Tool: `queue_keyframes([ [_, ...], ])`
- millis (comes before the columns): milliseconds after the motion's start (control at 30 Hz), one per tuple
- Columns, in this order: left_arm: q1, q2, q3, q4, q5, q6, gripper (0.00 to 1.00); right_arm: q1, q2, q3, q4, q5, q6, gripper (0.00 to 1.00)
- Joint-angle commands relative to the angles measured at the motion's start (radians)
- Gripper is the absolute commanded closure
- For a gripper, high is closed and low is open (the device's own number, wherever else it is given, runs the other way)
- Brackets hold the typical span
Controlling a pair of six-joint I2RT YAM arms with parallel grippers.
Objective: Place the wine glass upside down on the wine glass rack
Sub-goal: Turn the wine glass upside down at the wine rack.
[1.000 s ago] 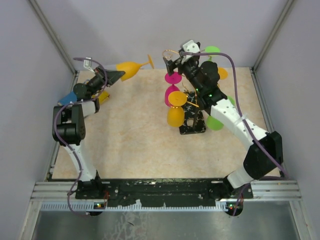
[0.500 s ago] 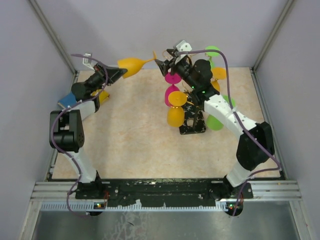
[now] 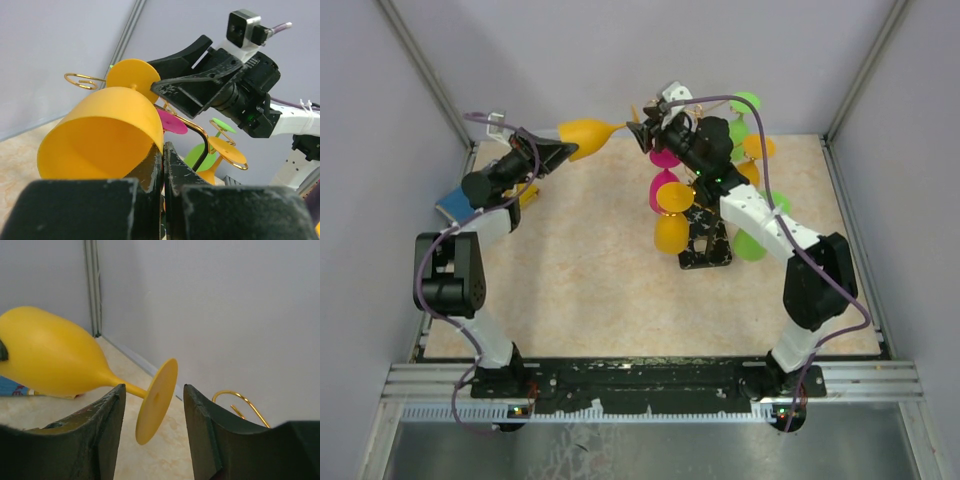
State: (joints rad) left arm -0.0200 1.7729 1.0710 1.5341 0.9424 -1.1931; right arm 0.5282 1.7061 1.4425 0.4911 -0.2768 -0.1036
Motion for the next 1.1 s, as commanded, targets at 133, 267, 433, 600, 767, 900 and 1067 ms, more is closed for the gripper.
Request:
queue_keyframes([
  [133,-0.012,-0.087,-0.017,0.2,-0.021,0.084,1.0,0.015,-0.005,0.051,-0.015,0.047,-0.043,0.65],
  [267,-0.013,-0.092,-0.021,0.198,-0.019,0.089,1.0,0.018,-0.006,0.053,-0.007,0.057,-0.053,0.76],
  [433,-0.014,-0.093,-0.033,0.195,-0.019,0.091,0.98,0.026,-0.007,0.057,-0.018,0.082,-0.112,0.9],
  [600,-0.015,-0.095,-0.039,0.196,-0.014,0.093,0.87,0.041,-0.011,0.069,-0.051,0.148,-0.217,1.0],
  [767,-0.018,-0.094,-0.043,0.211,0.016,0.093,0.77,0.064,-0.01,0.085,-0.083,0.256,-0.366,1.0],
  [900,-0.026,-0.096,-0.054,0.222,0.045,0.098,0.69,0.067,-0.009,0.105,-0.098,0.297,-0.406,1.0],
  [1067,-0.028,-0.109,-0.093,0.234,0.062,0.105,0.37,0.077,-0.002,0.139,-0.129,0.351,-0.487,1.0],
])
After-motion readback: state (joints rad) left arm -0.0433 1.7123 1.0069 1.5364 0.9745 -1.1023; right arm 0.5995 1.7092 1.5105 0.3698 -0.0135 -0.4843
